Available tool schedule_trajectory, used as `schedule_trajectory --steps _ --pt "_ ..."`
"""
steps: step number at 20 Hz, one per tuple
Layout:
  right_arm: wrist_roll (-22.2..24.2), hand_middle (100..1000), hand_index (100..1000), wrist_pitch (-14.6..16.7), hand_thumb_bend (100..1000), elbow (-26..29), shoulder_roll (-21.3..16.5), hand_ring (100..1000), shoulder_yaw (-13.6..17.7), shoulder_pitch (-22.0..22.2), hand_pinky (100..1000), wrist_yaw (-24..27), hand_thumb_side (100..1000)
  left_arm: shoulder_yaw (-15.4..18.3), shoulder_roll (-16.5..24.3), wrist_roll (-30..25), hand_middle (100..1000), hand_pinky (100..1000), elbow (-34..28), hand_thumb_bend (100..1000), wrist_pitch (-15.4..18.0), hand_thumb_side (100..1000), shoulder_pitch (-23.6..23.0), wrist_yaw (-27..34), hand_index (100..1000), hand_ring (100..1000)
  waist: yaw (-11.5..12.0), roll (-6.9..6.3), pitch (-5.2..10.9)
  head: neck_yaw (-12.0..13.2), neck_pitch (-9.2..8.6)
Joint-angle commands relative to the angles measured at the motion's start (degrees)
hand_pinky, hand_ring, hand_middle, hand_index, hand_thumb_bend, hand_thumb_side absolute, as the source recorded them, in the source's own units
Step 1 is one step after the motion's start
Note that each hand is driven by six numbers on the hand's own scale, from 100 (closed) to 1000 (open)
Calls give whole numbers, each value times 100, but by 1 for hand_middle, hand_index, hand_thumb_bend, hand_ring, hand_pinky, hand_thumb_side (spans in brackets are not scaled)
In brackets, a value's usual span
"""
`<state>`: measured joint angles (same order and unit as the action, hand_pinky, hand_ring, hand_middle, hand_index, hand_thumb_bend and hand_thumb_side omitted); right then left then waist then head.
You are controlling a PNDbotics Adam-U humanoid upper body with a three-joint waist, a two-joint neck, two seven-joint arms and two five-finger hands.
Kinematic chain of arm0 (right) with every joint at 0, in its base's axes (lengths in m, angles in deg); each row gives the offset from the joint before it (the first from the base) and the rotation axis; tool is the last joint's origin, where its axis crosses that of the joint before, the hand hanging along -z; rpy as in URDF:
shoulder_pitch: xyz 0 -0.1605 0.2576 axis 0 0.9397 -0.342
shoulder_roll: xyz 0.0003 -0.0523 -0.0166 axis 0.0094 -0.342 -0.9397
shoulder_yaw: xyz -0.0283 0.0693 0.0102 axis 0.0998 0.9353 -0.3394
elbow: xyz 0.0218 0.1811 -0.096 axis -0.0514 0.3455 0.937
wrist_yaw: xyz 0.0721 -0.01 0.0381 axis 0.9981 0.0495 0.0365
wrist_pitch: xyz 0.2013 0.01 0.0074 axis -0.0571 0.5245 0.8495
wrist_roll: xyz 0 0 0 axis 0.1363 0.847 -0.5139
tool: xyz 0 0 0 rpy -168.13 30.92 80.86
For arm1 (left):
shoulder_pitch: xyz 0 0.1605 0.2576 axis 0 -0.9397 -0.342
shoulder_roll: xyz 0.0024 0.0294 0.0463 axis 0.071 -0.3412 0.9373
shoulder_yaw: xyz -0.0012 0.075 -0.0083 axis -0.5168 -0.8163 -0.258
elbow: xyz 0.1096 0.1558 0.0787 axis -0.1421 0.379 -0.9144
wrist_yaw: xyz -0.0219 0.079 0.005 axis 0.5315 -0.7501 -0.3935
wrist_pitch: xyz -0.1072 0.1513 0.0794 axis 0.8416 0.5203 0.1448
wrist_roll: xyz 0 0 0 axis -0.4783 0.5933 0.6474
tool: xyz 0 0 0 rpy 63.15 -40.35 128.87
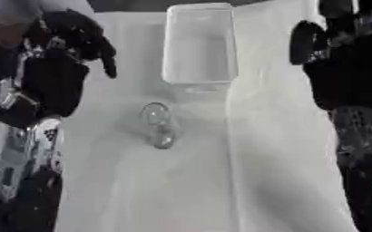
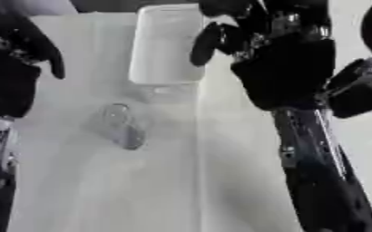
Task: Pick up objects on the table and place them in the box.
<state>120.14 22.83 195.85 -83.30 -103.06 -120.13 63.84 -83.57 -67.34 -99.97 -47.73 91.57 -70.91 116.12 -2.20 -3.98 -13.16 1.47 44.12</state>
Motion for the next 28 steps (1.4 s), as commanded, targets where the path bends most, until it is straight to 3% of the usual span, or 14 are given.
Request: schedule_trajectory --steps 1,13,14,15,16,17,18,27,28 --pt "192 889 823 153 100 107 61 854 18 0 710 -18 889 50 2 18 611 355 -59 189 -13 820 -1 -38 754 576 -4 6 117 -48 0" --pt "192 889 823 79 100 107 87 856 27 61 712 -54 889 32 6 28 610 347 -19 185 -49 810 -4 -83 756 571 -25 -4 138 -10 0" --pt "192 890 822 75 100 107 88 857 24 63 712 -58 889 16 22 30 619 342 -7 163 -54 749 7 -103 777 578 -27 -6 138 7 0" --pt "192 890 822 70 100 107 88 857 21 66 712 -62 889 -6 38 25 618 343 3 165 -64 758 21 -150 775 577 -28 -9 138 28 0" --pt "192 890 823 67 100 107 87 857 18 67 712 -66 889 -23 50 12 627 342 8 275 -72 516 32 -216 783 587 -30 -11 136 46 0" --pt "192 890 823 65 100 107 84 857 14 66 712 -71 889 -37 59 -30 626 341 9 243 -80 559 42 -328 782 585 -32 -14 133 64 0" --pt "192 890 822 64 100 107 81 857 10 64 713 -76 889 -49 61 -64 642 357 14 346 -83 435 47 -436 798 607 -35 -16 129 79 0" --pt "192 890 817 91 100 107 36 858 -50 31 714 -160 889 -141 -67 -355 673 386 452 370 -71 390 31 -1413 839 633 -72 -47 65 131 0" --pt "192 890 817 95 100 107 30 858 -55 28 714 -168 887 -143 -78 -380 697 398 501 413 -48 364 36 -1506 869 655 -76 -50 58 133 0"
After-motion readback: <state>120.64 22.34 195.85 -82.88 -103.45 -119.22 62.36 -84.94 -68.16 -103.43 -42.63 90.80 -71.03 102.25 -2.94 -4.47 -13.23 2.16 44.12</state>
